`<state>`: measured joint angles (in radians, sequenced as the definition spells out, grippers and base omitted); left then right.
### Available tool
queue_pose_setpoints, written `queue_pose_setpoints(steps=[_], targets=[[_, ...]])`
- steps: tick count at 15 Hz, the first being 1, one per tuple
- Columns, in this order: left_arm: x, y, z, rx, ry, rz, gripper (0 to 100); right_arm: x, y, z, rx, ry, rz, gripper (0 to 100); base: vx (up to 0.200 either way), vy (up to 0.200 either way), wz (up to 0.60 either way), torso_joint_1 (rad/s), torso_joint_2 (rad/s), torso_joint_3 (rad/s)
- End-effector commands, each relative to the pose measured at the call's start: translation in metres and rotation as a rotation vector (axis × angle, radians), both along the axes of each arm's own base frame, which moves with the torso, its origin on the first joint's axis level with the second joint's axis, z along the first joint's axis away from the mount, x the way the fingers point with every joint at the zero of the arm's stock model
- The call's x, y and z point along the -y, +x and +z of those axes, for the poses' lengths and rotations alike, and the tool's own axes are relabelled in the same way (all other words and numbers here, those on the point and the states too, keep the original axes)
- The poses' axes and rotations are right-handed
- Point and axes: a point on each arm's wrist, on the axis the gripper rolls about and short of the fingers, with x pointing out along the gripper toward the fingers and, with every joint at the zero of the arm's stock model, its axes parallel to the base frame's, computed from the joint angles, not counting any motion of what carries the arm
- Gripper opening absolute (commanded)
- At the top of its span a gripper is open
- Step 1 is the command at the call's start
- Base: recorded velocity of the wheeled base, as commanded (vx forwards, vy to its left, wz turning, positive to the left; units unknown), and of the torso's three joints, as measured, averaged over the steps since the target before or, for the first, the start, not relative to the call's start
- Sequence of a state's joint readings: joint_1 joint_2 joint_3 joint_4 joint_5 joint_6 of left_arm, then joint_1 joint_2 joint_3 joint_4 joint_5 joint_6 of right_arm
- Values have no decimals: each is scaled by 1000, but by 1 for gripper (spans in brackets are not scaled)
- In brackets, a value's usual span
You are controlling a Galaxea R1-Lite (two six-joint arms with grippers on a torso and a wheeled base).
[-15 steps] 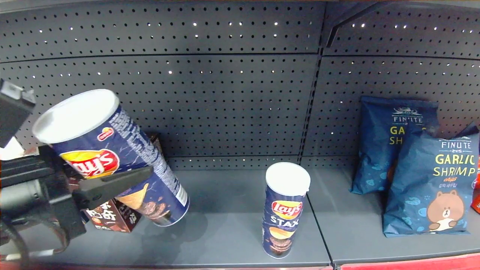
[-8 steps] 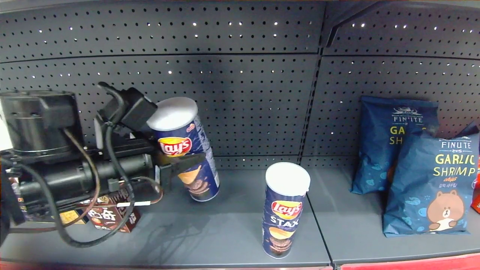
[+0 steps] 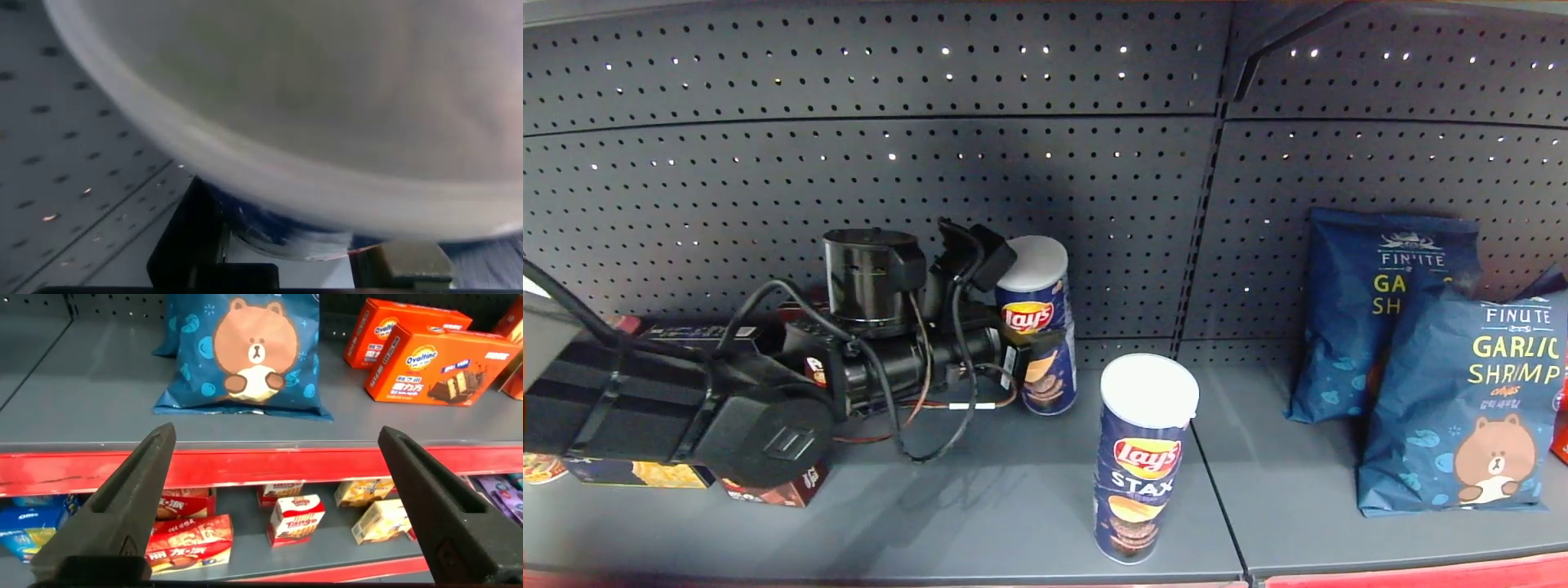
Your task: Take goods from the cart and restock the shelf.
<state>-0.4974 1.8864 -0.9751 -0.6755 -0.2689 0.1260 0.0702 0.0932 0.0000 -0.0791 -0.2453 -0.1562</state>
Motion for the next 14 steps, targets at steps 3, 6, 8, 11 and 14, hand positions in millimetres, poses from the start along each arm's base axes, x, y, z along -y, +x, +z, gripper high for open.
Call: queue_pose_setpoints(steps=[3,6,8,11,14], targets=[[23,13,-21,-71,-14,-1,0,0,0,0,-3,0,3,100,0,0,0,0,0,0],[26,18,-26,-78,-10,-3,0,0,0,0,-3,-2,5,100,0,0,0,0,0,0],[28,21,-23,-112,10,-6,0,0,0,0,-4,-5,3,100,0,0,0,0,0,0],[33,35,-10,-107,13,-3,0,0,0,0,-4,-5,0,100,0,0,0,0,0,0],[35,39,-9,-113,16,-7,0,0,0,0,-4,-5,-1,100,0,0,0,0,0,0]])
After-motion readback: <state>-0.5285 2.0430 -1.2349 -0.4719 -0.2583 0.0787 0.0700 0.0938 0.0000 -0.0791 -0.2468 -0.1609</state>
